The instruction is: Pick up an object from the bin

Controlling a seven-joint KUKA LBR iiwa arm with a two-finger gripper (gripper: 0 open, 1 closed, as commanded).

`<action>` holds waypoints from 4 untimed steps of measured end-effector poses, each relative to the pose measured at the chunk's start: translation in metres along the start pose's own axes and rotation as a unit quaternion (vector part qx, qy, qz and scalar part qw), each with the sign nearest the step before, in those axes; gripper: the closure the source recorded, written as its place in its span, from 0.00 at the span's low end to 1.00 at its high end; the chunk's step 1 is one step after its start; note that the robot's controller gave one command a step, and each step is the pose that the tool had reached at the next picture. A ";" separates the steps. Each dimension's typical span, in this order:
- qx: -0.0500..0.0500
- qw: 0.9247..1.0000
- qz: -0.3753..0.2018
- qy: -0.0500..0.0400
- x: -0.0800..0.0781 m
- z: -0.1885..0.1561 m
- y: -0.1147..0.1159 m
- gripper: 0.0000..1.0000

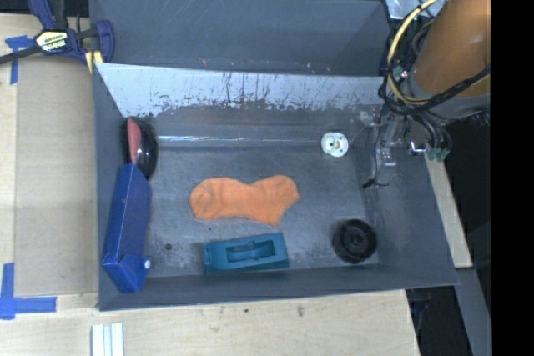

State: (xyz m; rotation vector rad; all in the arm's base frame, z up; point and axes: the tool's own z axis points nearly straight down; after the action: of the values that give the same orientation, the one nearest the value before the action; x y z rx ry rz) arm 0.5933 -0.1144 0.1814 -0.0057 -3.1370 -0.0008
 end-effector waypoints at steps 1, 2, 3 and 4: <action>0.001 1.000 -0.001 -0.004 -0.002 -0.005 0.000 0.00; 0.001 1.000 -0.012 -0.006 0.018 0.037 0.055 0.00; -0.003 0.999 0.031 -0.003 0.025 0.068 0.076 0.00; 0.002 0.998 0.069 -0.005 0.050 0.102 0.068 0.00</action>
Offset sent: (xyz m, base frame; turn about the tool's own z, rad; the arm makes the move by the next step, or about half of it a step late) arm -0.0437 0.1283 -0.0906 -0.0607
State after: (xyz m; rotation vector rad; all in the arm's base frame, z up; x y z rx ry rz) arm 0.5431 -0.0460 0.0801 -0.2217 -3.1384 0.0047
